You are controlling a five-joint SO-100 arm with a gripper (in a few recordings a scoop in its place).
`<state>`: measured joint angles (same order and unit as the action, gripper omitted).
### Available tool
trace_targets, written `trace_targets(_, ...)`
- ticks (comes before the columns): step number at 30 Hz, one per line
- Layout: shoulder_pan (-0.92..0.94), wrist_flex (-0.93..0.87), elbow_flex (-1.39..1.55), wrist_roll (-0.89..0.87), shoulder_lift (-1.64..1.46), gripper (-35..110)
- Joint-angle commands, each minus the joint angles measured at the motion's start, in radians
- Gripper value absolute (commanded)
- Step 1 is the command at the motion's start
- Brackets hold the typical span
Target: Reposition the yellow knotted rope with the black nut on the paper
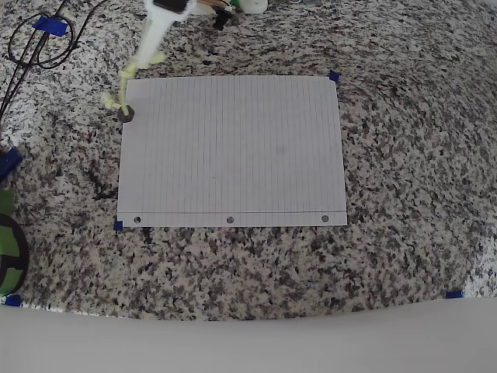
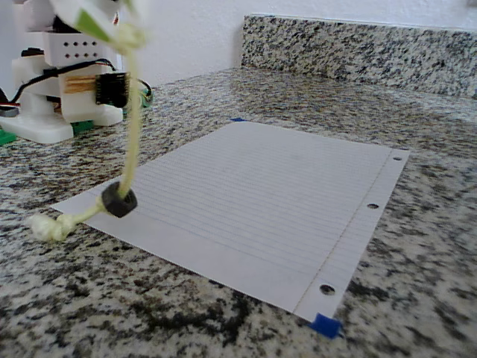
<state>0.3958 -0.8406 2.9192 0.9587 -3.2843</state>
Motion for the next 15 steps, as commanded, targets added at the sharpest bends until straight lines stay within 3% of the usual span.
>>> trace_targets(1, -0.104, -0.041, -0.003, -0.083, -0.028, 0)
trace_targets(15, -0.405, -0.107, 0.132, -0.334, -0.117, 0)
